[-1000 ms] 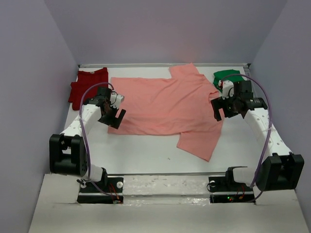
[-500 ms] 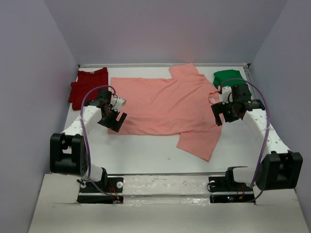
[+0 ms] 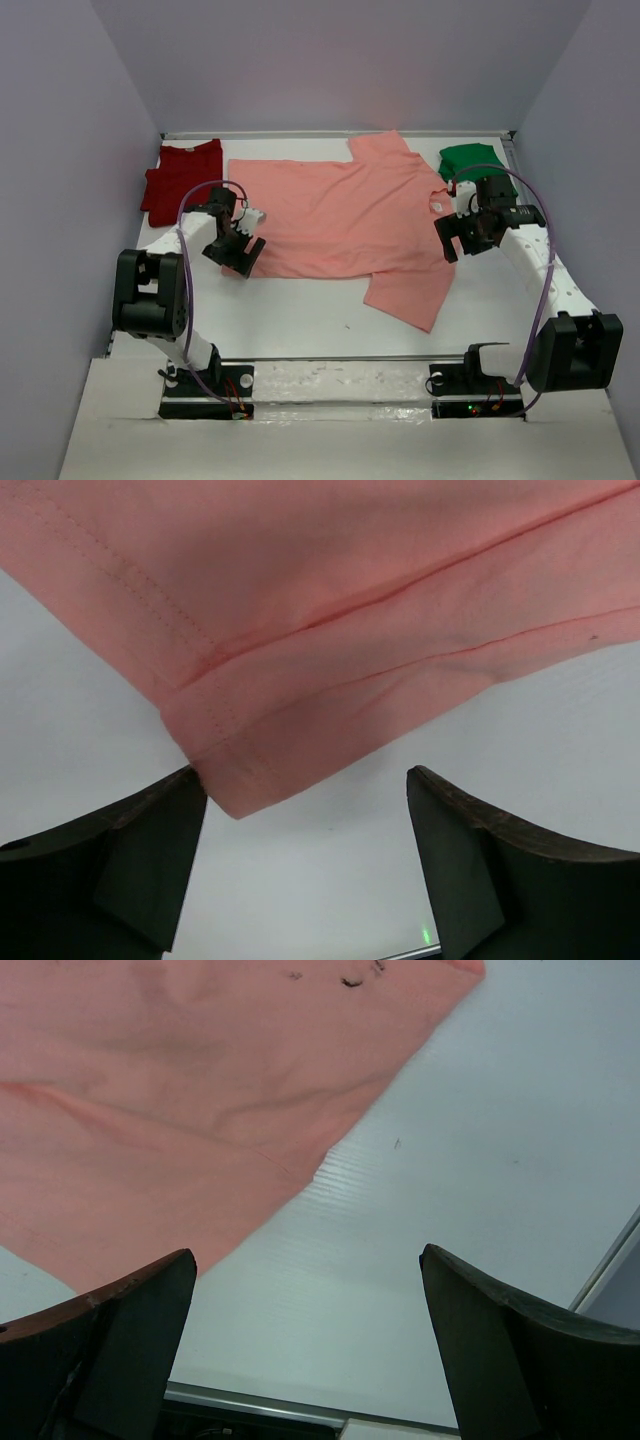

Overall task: Fold and stack the t-shirts
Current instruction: Flatten out the tshirt, then grap the side of the flattened tshirt closest away from the robot with both arms

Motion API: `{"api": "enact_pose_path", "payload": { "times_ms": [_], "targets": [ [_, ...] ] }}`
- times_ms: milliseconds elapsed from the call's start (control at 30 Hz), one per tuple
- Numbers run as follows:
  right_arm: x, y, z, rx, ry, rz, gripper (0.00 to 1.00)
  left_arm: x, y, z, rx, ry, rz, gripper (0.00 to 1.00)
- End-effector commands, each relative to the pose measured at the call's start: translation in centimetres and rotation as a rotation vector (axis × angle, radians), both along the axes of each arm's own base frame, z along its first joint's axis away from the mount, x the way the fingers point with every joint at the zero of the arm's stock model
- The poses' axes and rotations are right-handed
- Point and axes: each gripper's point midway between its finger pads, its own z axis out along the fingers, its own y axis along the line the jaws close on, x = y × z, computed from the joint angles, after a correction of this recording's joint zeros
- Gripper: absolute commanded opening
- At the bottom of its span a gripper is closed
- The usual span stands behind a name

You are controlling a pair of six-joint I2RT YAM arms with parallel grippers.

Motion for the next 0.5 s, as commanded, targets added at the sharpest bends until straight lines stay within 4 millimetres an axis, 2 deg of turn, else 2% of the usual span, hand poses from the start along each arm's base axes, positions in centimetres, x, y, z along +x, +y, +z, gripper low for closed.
{"api": "enact_pose_path", "payload": {
  "times_ms": [0,67,100,200,467],
  "targets": [
    [0.0,0.0,0.8,-0.005,-0.017,0.014,0.99,0.9,0.1,0.3,0.002,-0.016,-0.016,0.84],
    [0.0,0.0,0.7,-0.004,-0.011,0.014,0.99,1.1,0.1,0.5,0.007,-0.022,-0.012,0.72],
    [0.0,0.0,0.5,-0.006,-0.004,0.015,0.99,1.1,0.2,0.6,0.01,-0.027,-0.006,0.58],
    [0.0,-0.5,-0.2,-0.03,0.022,0.009,0.99,1.6,0.4,1.5,0.019,-0.062,-0.004,0.41],
    [-0.1,-1.2,-1.6,-0.075,0.082,0.011,0.99,1.8,1.1,3.1,0.056,-0.093,0.004,0.43]
  ]
}}
